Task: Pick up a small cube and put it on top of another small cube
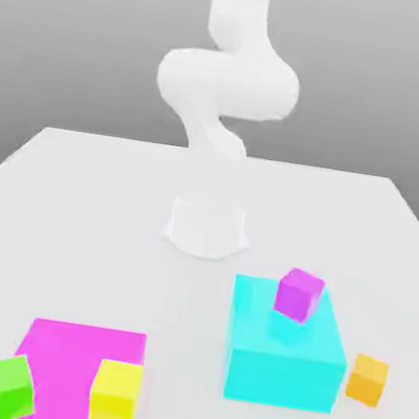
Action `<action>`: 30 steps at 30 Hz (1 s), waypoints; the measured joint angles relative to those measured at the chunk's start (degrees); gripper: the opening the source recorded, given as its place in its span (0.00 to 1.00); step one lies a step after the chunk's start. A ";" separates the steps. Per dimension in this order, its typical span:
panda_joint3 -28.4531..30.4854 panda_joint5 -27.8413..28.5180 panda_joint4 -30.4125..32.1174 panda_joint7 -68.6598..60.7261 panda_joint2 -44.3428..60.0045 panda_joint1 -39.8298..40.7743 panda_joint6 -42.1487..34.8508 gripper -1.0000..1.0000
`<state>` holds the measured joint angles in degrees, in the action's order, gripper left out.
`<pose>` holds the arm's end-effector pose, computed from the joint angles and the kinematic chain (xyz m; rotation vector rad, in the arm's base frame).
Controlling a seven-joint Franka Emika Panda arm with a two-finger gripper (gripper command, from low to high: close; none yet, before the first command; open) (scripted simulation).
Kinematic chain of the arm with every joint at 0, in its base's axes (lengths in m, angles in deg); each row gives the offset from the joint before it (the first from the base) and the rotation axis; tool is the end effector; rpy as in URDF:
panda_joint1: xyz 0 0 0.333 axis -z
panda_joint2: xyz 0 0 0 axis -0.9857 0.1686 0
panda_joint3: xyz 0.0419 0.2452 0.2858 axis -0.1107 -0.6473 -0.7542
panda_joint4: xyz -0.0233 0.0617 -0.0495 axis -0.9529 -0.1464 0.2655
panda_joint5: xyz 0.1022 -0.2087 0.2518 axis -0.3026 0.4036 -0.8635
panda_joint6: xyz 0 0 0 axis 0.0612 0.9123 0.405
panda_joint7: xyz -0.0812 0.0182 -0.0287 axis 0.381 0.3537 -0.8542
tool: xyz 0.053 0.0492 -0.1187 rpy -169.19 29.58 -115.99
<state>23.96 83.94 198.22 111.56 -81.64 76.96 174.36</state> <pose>0.3096 0.0181 0.6956 -2.5334 0.9072 -0.9316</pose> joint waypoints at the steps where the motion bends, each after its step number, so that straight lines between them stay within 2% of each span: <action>1: 0.12 -0.37 0.64 -1.47 2.26 -1.58 1.06 0.50; 10: -1.95 -4.17 5.98 -14.45 21.17 -12.03 9.97 0.50; 16: -5.41 -4.38 9.54 -21.40 33.60 -17.07 15.95 0.50; 23: -7.58 2.25 13.73 -24.53 48.10 -23.89 23.03 0.50; 29: -4.68 7.78 12.89 -22.42 60.55 -27.56 31.76 0.50; 30: -4.18 8.14 12.53 -22.15 62.38 -27.99 33.19 0.00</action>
<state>19.78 92.08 210.74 89.41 -19.26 48.97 207.55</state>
